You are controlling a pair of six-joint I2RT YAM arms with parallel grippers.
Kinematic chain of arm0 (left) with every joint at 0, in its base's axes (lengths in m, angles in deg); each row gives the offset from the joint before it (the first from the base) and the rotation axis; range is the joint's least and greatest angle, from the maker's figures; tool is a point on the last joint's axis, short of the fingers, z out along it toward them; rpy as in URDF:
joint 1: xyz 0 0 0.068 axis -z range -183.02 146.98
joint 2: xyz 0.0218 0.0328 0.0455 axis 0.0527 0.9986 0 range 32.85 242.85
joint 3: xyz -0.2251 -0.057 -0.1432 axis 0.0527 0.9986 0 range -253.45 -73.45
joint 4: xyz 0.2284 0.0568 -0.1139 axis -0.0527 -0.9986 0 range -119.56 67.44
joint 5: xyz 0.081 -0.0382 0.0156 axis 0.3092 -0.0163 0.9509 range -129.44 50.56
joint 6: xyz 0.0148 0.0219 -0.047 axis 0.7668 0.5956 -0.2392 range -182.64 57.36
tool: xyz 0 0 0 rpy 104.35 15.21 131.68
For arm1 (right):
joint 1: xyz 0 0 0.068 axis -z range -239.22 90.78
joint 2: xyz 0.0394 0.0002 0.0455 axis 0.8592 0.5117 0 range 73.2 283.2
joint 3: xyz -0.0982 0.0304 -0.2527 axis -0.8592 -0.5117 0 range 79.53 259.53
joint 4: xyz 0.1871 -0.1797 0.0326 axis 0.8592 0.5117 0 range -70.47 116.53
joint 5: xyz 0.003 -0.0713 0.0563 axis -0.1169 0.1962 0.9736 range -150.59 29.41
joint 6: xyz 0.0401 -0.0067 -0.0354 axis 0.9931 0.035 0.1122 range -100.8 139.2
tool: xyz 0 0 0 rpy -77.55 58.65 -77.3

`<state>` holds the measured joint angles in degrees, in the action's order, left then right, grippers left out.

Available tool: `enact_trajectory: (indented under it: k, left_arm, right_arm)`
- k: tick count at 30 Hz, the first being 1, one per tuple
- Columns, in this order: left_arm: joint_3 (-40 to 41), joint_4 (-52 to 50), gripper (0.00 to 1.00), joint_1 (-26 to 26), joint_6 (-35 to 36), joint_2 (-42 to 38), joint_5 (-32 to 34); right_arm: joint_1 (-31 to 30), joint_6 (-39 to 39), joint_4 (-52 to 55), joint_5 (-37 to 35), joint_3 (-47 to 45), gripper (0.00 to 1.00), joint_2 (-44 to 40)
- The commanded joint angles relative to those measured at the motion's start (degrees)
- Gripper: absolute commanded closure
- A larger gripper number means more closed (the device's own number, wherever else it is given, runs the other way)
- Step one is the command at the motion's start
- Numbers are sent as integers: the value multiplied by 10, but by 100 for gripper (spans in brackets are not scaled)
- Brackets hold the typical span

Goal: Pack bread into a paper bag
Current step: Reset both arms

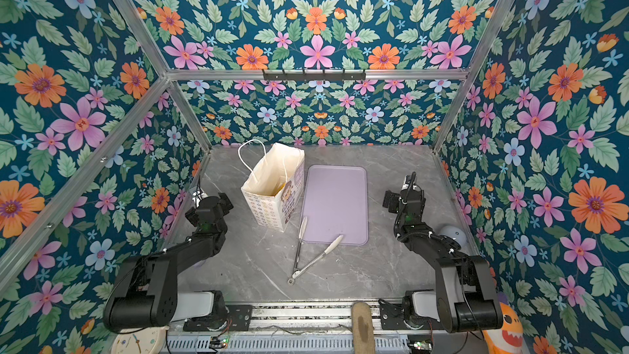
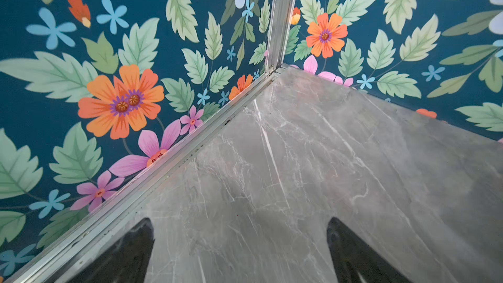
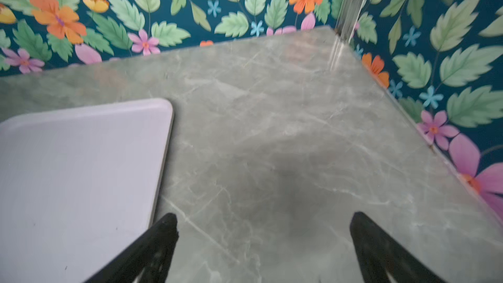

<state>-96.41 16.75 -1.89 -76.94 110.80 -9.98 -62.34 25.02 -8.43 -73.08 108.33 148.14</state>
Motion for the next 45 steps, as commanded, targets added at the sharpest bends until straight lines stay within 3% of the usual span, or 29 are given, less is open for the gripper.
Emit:
enact_trajectory:
  k: [1,10,18,21,23,30,45]
  left_arm:
    - [12,100,1,-3,27,15,11]
    - [106,306,1,-5,67,65,-74]
    - [96,321,1,-5,96,96,-149]
    - [105,360,1,-5,104,119,-168]
    - [112,407,1,-5,111,144,-175]
    - [86,347,0,-3,109,140,-166]
    - [84,346,0,-1,112,141,-164]
  right_arm:
    - [0,-41,-48,-25,1,1,-3]
    - [5,-42,-9,3,-22,1,-36]
    - [6,-44,-163,37,-101,1,8]
    - [6,-52,-259,49,-124,1,60]
    - [16,-37,-255,50,-127,1,66]
    - [30,-30,-264,72,-119,1,86]
    - [30,-32,-267,70,-121,1,85]
